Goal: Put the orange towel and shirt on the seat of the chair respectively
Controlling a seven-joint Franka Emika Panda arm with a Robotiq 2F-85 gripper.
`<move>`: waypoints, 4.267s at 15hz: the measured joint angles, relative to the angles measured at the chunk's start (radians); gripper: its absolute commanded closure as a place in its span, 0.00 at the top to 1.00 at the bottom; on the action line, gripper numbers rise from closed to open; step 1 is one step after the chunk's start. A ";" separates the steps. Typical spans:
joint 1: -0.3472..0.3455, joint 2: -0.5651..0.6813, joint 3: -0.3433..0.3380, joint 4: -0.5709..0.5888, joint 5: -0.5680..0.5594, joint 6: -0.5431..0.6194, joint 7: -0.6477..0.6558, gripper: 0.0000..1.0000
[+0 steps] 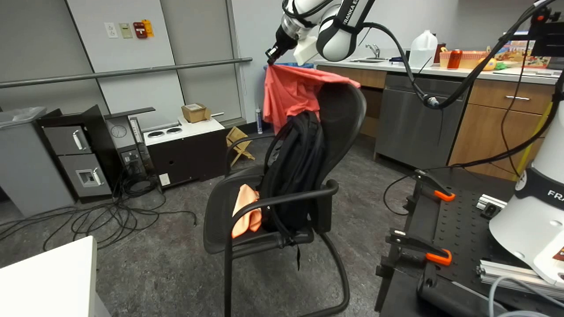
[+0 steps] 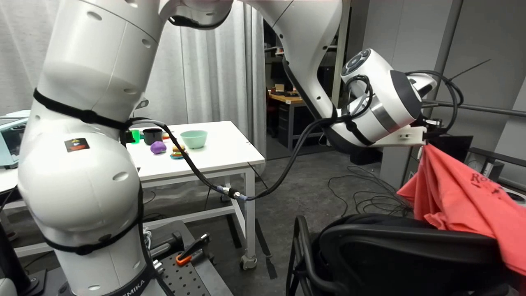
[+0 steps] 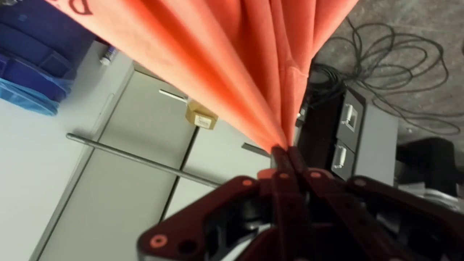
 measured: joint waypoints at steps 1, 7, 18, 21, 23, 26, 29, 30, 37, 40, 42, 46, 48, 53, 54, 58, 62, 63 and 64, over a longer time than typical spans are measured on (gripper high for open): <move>0.038 0.003 -0.017 0.001 0.035 0.044 0.001 0.01; 0.223 0.043 -0.055 -0.008 0.292 0.308 -0.023 0.01; -0.062 0.047 0.457 -0.062 0.555 0.462 -0.362 0.01; -0.136 0.046 0.480 -0.081 0.555 0.366 -0.364 0.01; -0.177 0.045 0.482 -0.087 0.555 0.291 -0.376 0.01; -0.215 0.044 0.466 -0.088 0.552 0.175 -0.387 0.07; -0.233 0.042 0.454 -0.088 0.552 0.087 -0.385 0.34; -0.238 0.040 0.453 -0.088 0.552 0.059 -0.384 0.41; -0.267 -0.007 0.479 -0.091 0.609 -0.237 -0.400 0.94; -0.264 -0.057 0.481 -0.089 0.678 -0.412 -0.424 1.00; -0.262 -0.098 0.480 -0.083 0.700 -0.532 -0.426 1.00; -0.252 -0.184 0.479 -0.066 0.713 -0.762 -0.424 1.00; -0.246 -0.222 0.479 -0.054 0.714 -0.865 -0.423 1.00; -0.243 -0.307 0.479 -0.028 0.719 -1.049 -0.423 1.00; -0.243 -0.323 0.479 -0.025 0.720 -1.074 -0.423 1.00; -0.243 -0.375 0.476 -0.021 0.734 -1.144 -0.423 1.00; -0.244 -0.414 0.467 -0.021 0.750 -1.170 -0.421 1.00; -0.246 -0.426 0.463 -0.021 0.764 -1.184 -0.421 1.00; -0.248 -0.436 0.459 -0.021 0.775 -1.196 -0.421 1.00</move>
